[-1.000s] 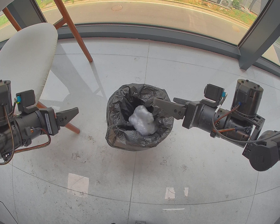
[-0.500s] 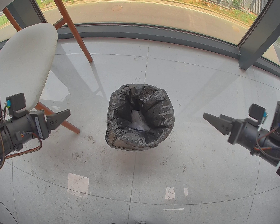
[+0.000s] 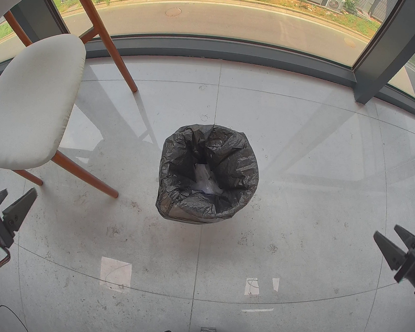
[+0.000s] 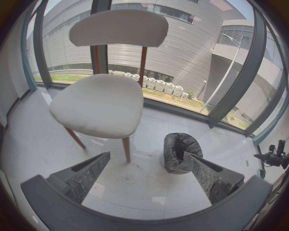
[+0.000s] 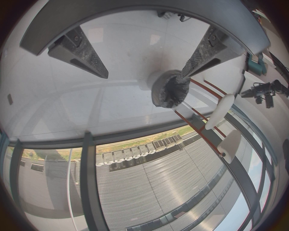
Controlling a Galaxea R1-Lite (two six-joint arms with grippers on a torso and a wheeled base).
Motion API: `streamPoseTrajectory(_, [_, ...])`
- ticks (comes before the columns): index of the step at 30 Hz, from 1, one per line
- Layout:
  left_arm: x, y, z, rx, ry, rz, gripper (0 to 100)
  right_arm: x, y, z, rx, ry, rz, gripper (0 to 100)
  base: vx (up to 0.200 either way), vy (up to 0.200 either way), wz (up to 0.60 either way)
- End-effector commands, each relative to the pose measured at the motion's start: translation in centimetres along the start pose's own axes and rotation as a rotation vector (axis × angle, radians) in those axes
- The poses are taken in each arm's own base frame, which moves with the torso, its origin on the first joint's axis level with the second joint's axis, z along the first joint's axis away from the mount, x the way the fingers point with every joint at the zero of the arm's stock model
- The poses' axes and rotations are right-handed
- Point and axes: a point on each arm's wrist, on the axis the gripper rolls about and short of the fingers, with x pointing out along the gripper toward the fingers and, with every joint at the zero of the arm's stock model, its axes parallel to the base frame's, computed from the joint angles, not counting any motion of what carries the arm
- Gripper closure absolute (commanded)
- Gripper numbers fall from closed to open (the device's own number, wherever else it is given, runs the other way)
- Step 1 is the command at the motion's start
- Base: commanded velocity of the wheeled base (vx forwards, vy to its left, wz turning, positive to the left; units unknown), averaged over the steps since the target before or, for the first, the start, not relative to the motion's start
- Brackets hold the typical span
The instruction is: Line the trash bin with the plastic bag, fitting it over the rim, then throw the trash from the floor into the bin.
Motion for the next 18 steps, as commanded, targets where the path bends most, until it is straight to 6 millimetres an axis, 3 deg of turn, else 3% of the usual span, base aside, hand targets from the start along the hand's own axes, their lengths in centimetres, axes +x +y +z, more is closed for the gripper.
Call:
streamPoseTrajectory(1, [-5.3, 1.3, -2.8, -0.006, -0.123, 0.127, 0, -5.8, -0.5, -3.6, -0.027, -0.071, -0.145, 0, 0.0, 0.0, 0.0])
streamPoseTrajectory(7, [-8.4, 1.9, -6.2, 0.002, -0.069, 0.137, 0, -8.3, -0.3, -6.7, -0.081, -0.074, -0.153, 0, 0.0, 0.0, 0.0])
streamPoseTrajectory(9, [-10.4, 2.6, -10.0, 0.064, -0.045, 0.133, 0, -10.0, 0.0, -8.0, -0.141, -0.129, -0.127, 0, 0.0, 0.0, 0.0])
streamPoseTrajectory(11, [-10.2, 2.9, -11.1, 0.112, -0.011, 0.157, 0, -10.4, 0.0, -7.9, -0.161, -0.148, -0.119, 0, 0.0, 0.0, 0.0])
streamPoseTrajectory(18, [-9.9, 2.7, -11.1, 0.161, -0.044, 0.074, 0, -10.1, -0.6, -8.3, -0.121, -0.191, -0.313, 0, 0.0, 0.0, 0.0])
